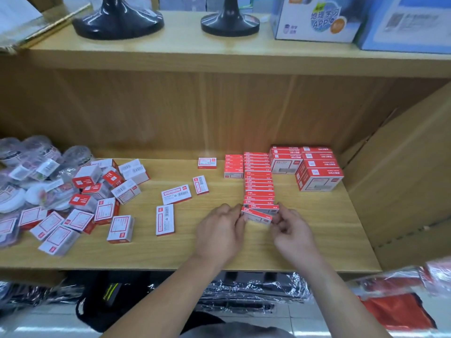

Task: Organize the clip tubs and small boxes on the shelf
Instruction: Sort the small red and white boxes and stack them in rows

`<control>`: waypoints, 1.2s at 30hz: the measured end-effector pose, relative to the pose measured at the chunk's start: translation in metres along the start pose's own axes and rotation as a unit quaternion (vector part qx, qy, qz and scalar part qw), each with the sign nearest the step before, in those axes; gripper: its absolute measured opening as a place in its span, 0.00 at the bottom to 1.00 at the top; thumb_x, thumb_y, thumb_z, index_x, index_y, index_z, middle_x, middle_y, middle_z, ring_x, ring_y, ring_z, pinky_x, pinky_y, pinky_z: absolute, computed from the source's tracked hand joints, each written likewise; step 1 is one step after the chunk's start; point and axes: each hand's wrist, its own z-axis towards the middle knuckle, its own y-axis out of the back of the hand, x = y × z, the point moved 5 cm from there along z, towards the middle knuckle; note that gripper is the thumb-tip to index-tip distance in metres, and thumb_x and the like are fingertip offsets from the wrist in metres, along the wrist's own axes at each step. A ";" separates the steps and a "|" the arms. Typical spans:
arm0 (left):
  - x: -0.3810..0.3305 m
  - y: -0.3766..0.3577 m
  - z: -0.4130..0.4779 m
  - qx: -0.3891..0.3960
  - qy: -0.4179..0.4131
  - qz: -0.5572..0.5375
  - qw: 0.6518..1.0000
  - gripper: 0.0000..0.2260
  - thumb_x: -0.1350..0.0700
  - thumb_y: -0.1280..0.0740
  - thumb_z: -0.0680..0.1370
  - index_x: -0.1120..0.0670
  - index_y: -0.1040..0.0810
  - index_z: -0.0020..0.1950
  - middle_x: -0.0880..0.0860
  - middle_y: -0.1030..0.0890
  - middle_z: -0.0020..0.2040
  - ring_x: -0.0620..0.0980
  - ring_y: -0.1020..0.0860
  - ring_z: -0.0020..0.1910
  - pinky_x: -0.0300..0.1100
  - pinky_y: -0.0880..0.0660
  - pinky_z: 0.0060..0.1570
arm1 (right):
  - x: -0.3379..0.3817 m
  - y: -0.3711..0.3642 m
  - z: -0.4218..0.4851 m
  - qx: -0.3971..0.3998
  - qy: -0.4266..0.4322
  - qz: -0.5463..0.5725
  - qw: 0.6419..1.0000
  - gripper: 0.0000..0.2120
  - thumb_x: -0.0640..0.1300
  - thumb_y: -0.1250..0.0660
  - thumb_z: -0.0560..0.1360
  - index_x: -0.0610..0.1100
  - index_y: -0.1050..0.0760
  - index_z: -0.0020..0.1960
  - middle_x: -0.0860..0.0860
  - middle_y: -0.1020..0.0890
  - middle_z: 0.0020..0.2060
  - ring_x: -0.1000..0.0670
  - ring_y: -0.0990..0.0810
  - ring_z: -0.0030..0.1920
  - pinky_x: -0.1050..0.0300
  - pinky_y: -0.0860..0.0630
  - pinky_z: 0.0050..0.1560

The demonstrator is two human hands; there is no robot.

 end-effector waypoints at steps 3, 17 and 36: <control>0.002 -0.002 -0.002 -0.002 -0.013 0.009 1.000 0.18 0.42 0.41 0.81 0.45 0.23 0.67 0.45 0.29 0.41 0.50 0.23 0.45 0.43 0.27 0.37 | 0.007 -0.003 -0.003 0.035 0.019 0.000 0.999 0.19 0.31 0.33 0.74 0.50 0.23 0.59 0.50 0.29 0.44 0.61 0.27 0.36 0.73 0.30 0.42; -0.007 -0.006 0.002 0.022 -0.004 0.065 0.998 0.26 0.42 0.47 0.85 0.53 0.36 0.80 0.51 0.21 0.57 0.52 0.23 0.57 0.46 0.24 0.48 | 0.000 -0.006 0.010 -0.002 0.049 -0.102 0.994 0.21 0.42 0.35 0.81 0.54 0.29 0.73 0.52 0.29 0.43 0.62 0.27 0.41 0.70 0.33 0.44; 0.035 0.022 -0.004 0.115 -0.026 -0.213 0.970 0.15 0.47 0.35 0.77 0.50 0.20 0.61 0.43 0.26 0.45 0.44 0.24 0.44 0.41 0.26 0.46 | 0.031 0.013 -0.025 -0.115 -0.011 -0.042 0.992 0.24 0.34 0.27 0.75 0.45 0.25 0.69 0.45 0.22 0.46 0.54 0.20 0.40 0.66 0.23 0.48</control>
